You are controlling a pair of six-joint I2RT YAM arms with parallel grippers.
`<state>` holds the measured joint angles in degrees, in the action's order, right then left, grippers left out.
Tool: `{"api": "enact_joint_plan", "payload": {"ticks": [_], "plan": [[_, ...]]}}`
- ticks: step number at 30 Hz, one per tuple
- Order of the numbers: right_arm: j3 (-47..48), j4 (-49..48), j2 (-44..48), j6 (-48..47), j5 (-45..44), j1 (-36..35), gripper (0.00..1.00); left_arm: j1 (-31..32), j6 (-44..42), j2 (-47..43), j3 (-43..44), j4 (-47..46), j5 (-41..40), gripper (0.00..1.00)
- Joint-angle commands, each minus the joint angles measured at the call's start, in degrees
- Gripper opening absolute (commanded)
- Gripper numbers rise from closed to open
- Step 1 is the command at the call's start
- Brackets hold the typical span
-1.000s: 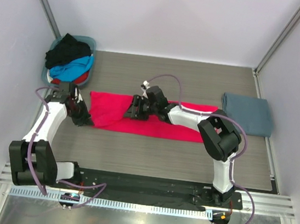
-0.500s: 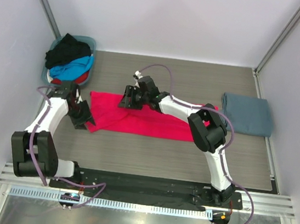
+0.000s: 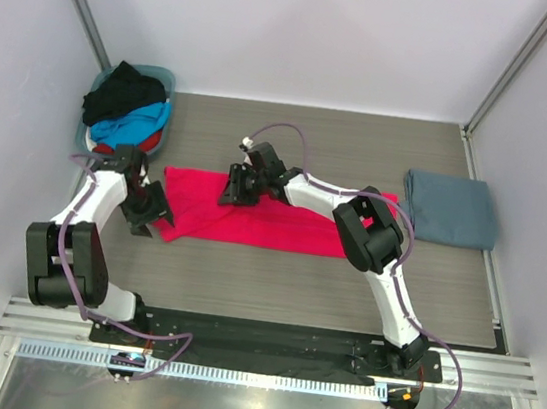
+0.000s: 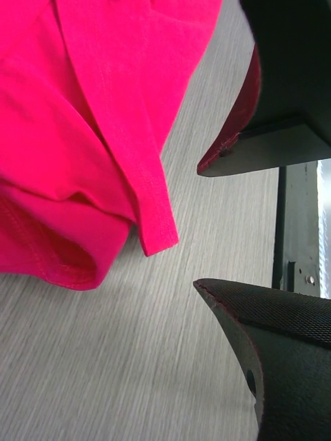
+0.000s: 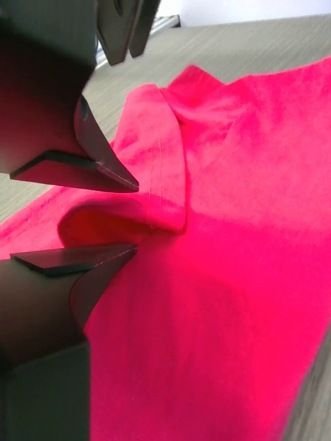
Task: Fold and stack the t-shirts
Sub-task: Fold the tshirt
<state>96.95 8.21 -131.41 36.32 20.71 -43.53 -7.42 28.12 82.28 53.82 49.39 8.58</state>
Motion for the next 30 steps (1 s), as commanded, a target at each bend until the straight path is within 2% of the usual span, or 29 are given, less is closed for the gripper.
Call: {"api": "enact_joint_plan", "payload": {"ticks": [1,4,9,13,14,16,17,18,20,21,23,25,28,30], "plan": [[0.8,-3.3,1.8,0.2,2.9,0.1,0.43,-0.7,1.0,-0.9,-1.3,-2.9,1.0,0.63],[1.8,-4.8,0.9,1.4,4.5,0.1,0.43,-0.8,2.4,-1.2,-3.4,-6.7,3.9,0.58],[2.9,-6.3,-0.2,3.1,5.6,0.1,0.38,-0.8,2.7,1.7,-3.7,-8.1,3.4,0.60],[3.7,-7.2,-0.9,4.4,7.0,0.2,0.25,-0.9,2.8,2.8,-4.0,-8.6,2.7,0.59],[3.9,-7.2,-1.2,4.6,7.2,0.1,0.18,-0.9,2.9,3.0,-4.1,-9.0,2.6,0.57],[3.7,-7.4,-1.2,4.7,7.2,0.1,0.11,-0.9,3.0,3.6,-4.6,-10.1,2.8,0.52],[3.6,-7.5,-1.2,4.9,7.2,0.2,0.03,-0.9,3.0,3.8,-4.7,-10.4,2.8,0.45],[3.4,-7.6,-1.2,4.8,7.1,0.2,0.01,-0.9,2.9,4.2,-4.8,-10.8,2.8,0.41],[3.1,-7.6,-1.0,4.9,7.1,0.2,0.01,-0.9,2.5,6.0,-4.3,-11.2,2.8,0.33],[2.9,-7.6,-0.7,4.8,7.1,0.2,0.01,-0.9,2.4,6.7,-4.2,-11.2,2.8,0.33],[2.2,-7.7,-0.2,4.8,6.7,0.3,0.01,-0.9,2.0,8.2,-3.7,-11.2,2.8,0.38],[1.6,-7.9,0.4,5.0,6.5,0.4,0.01,-0.9,1.8,8.2,-3.7,-11.7,3.0,0.40],[1.0,-7.9,1.1,5.3,6.5,0.5,0.01,-0.8,1.8,7.3,-3.9,-12.0,2.9,0.28],[0.2,-7.9,1.4,5.4,6.5,0.5,0.01,-0.9,1.7,6.8,-3.9,-12.1,2.8,0.14]]}}
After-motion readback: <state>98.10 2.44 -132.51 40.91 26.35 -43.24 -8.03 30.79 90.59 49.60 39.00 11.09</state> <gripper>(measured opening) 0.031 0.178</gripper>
